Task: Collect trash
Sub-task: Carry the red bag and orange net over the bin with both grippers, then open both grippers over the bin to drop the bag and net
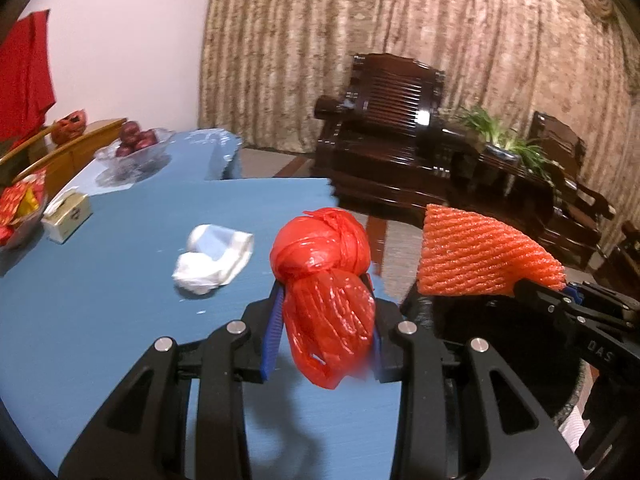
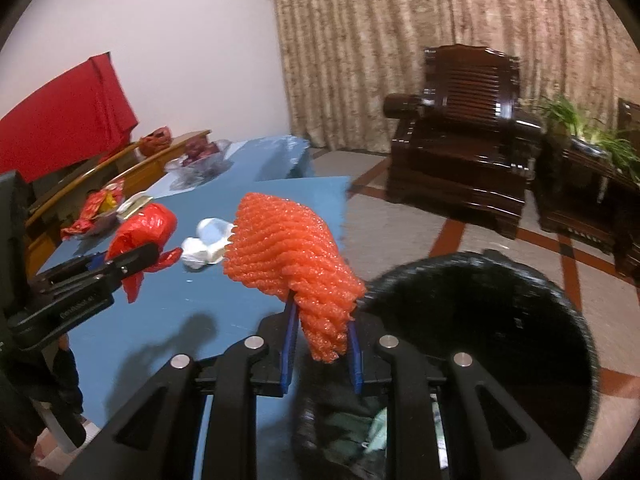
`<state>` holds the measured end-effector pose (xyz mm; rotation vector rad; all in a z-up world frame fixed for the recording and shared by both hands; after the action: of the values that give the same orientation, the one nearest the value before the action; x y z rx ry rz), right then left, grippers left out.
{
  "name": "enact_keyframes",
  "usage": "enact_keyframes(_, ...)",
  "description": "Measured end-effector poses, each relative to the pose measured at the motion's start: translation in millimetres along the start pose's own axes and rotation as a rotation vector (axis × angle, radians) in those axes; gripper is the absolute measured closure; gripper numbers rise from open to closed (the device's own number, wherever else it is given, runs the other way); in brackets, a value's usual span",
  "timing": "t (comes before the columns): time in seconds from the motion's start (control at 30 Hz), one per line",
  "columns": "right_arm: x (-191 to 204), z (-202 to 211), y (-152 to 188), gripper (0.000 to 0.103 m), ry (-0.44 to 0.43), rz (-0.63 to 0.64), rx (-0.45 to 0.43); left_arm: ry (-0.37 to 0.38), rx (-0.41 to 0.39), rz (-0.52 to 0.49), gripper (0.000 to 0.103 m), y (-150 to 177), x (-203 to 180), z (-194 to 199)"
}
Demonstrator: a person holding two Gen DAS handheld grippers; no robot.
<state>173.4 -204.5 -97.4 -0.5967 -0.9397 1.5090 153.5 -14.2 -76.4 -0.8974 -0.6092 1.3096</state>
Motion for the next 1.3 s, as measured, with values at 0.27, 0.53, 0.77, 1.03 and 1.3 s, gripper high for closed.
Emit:
enact_keyframes(0.27,-49,25,10,0.081,0.080,-0.045,-0.019,0.085,0.016,-0.058,0.070,6,-58,-12)
enact_keyframes(0.53,-90,44,22,0.082,0.157,-0.086,-0.031,0.174,0.027,-0.121,0.069,14,-111,-23)
enact_keyframes(0.77,-124,55,38,0.082,0.224,-0.134,-0.027,0.239,0.043,-0.166,0.069,23,-150,-36)
enact_keyframes(1.03,-154,52,53,0.082,0.279,-0.162,-0.008,0.269,0.080,-0.189,0.069,38,-178,-62)
enact_keyframes(1.3,-166,33,67,0.074,0.297,-0.188,0.029,0.289,0.105,-0.209,0.058,48,-194,-80)
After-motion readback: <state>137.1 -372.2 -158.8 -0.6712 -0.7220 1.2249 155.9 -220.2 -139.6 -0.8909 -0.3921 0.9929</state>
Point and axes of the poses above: each gripper's, at about its wrist camera, not at the fingertips, and z roughly against the way its jaws point, x to its left, y to its underside, the point moved 5 cm from there along -z, roughly the way its jaws point, and after that the axes turned 1 degree about -x, right-handed, at the moved point
